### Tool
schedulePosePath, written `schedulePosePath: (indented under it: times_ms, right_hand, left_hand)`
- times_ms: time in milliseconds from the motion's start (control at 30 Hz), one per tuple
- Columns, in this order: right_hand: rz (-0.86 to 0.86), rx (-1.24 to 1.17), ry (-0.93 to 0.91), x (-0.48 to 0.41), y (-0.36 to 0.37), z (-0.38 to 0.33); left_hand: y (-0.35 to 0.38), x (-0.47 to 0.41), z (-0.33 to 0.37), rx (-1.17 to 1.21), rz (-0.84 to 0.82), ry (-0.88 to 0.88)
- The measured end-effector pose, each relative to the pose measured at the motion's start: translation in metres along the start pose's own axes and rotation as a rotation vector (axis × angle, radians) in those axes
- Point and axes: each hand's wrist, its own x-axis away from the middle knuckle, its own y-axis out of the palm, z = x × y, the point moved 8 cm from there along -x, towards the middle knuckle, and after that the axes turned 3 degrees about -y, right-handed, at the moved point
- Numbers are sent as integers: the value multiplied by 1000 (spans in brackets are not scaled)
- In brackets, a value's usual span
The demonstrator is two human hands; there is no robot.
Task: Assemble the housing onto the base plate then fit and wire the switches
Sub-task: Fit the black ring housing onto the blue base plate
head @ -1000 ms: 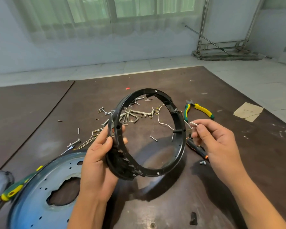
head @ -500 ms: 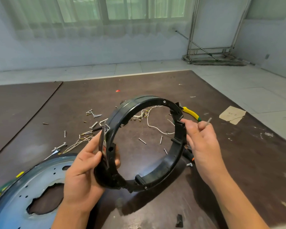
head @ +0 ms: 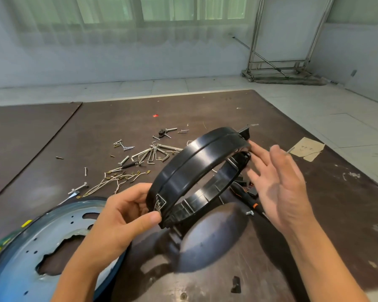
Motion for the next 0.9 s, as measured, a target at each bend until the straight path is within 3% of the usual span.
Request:
schedulePosePath:
  times_ms: [133, 333, 533, 900]
  right_hand:
    - [33, 132, -26, 3, -3, 2]
    - [-70, 137, -110, 8, 16, 3]
    - [-218, 190, -79, 16, 38, 13]
    - [-322, 78, -26, 24, 51, 20]
  left_hand:
    - [10, -1, -1, -58, -47, -9]
    - [40, 3, 32, -182, -121, 71]
    - [57, 3, 75, -268, 115, 191]
    - [65, 2, 60, -371, 73, 93]
